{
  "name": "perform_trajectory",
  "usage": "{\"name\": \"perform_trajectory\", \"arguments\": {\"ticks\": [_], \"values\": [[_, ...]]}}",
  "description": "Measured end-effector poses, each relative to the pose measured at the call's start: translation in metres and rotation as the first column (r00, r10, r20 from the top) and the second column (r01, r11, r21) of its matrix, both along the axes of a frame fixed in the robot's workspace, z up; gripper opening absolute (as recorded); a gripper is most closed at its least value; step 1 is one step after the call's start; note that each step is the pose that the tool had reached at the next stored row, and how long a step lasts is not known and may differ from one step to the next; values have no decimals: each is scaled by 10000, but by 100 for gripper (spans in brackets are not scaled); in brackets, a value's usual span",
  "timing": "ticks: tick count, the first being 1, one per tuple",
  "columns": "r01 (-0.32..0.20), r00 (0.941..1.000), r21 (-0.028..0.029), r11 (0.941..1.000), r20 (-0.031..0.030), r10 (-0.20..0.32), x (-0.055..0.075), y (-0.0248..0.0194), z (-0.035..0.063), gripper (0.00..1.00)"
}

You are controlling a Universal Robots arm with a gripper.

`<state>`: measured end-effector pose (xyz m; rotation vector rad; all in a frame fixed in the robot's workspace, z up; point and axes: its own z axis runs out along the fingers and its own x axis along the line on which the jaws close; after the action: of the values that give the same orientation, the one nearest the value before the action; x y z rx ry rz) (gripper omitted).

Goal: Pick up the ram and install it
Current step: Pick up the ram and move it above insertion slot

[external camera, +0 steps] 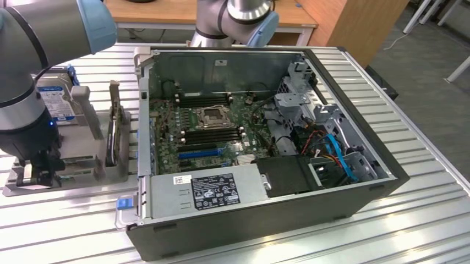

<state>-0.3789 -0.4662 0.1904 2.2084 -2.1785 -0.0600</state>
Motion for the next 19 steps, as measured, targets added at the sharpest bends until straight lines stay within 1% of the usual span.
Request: {"name": "perform_trajectory", "arguments": {"ticks": [7, 9, 10, 11, 19], "values": [[0, 10000, -1, 10000, -3, 0, -1, 0, 0, 42], [1, 10000, -2, 10000, -3, -1, -1, 0, 0, 29], [1, 10000, -2, 10000, -3, -1, -1, -1, 0, 29], [0, 10000, -2, 10000, -3, 0, -1, 0, 0, 23], [1, 10000, -1, 10000, -2, -1, -1, -9, -1, 23]]}}
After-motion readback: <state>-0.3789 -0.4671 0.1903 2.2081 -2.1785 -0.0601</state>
